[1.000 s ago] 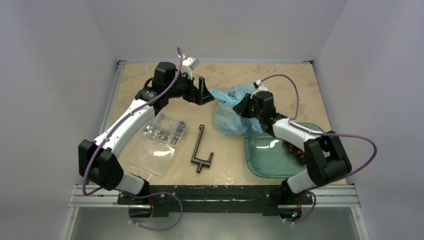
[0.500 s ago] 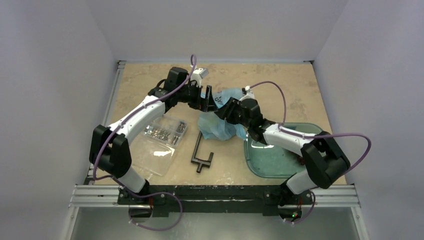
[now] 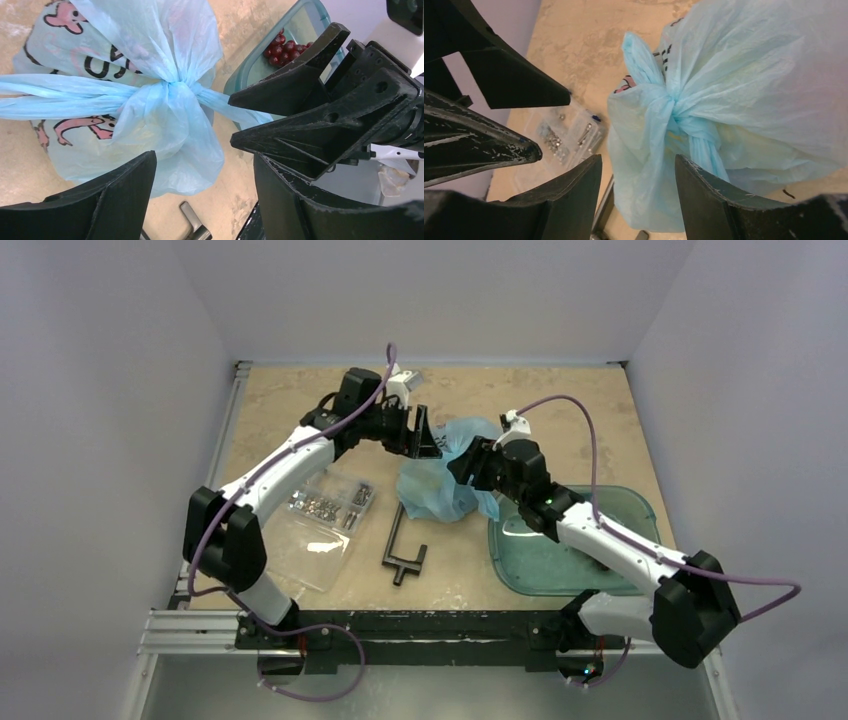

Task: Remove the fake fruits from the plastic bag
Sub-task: Move the plastic bag to the center of the board, then untie the plastic bag at the center of the board.

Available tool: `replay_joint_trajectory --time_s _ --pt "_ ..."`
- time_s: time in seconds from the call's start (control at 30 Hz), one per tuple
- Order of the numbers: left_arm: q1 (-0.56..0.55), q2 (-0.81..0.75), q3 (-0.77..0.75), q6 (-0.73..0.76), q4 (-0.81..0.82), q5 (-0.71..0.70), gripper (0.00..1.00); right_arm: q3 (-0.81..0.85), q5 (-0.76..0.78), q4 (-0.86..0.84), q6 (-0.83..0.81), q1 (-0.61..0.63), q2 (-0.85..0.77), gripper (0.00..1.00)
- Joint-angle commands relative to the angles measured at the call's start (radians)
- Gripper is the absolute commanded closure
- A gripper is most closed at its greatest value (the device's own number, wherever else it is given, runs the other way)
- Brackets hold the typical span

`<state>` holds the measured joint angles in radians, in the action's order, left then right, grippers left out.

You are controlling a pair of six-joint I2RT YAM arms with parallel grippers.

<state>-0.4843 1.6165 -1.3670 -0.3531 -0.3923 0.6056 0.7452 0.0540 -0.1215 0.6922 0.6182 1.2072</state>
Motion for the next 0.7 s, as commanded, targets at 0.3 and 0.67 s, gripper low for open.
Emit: replay_joint_trajectory --time_s 0.3,0.67 --pt "-0.124 0.126 -0.097 0.018 -0.119 -0.085 0.39 0.117 0.068 0.120 -0.053 -0.091 -0.008 0.47" --pt "-0.163 0.165 -0.175 0.120 -0.213 -0.296 0.35 0.138 -0.119 0.127 -0.087 -0.173 0.094 0.45"
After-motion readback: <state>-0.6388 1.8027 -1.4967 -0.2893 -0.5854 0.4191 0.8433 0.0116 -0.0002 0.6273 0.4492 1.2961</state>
